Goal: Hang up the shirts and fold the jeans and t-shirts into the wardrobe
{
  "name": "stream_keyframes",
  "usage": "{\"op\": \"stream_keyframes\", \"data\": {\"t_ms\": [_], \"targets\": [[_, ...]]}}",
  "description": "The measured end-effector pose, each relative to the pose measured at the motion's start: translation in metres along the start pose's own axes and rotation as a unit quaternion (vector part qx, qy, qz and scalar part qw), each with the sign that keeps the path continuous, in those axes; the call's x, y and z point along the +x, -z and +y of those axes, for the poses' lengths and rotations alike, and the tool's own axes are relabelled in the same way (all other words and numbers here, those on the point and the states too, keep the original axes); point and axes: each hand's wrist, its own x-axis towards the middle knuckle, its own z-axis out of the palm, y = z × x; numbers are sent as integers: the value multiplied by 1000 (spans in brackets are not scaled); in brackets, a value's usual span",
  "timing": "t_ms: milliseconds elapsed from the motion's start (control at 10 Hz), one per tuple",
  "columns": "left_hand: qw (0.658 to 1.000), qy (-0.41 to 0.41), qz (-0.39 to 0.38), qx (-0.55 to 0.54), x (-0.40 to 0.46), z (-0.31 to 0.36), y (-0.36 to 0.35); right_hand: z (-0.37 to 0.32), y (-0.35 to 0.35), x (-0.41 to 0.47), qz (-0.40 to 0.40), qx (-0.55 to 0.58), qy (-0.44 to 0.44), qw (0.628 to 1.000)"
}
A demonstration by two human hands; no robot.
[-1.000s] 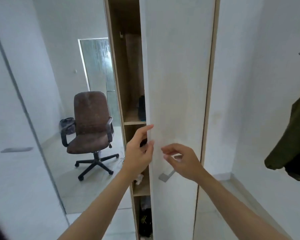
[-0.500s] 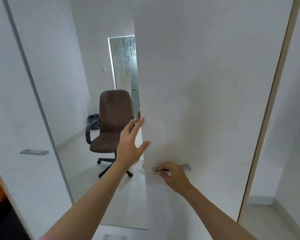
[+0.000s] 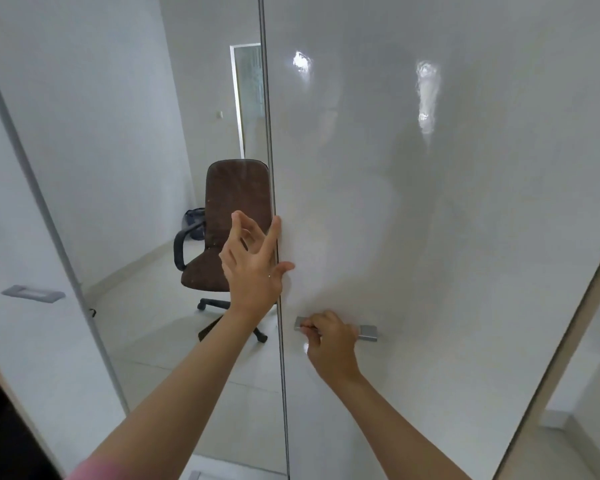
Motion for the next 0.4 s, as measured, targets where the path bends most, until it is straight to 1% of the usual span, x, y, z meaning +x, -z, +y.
{"op": "stream_keyframes", "data": {"t_ms": [100,300,400], "targets": [[1000,6,0,-15,0,0,1,0,0,-2,3,-2,6,1000],[1000,5,-14,-21,-7,9,15,-12,17,-9,-81,-9,-17,997],[997,17,-11,-70,-28,14,23,-27,33,-9,-61,36,-33,997]]}}
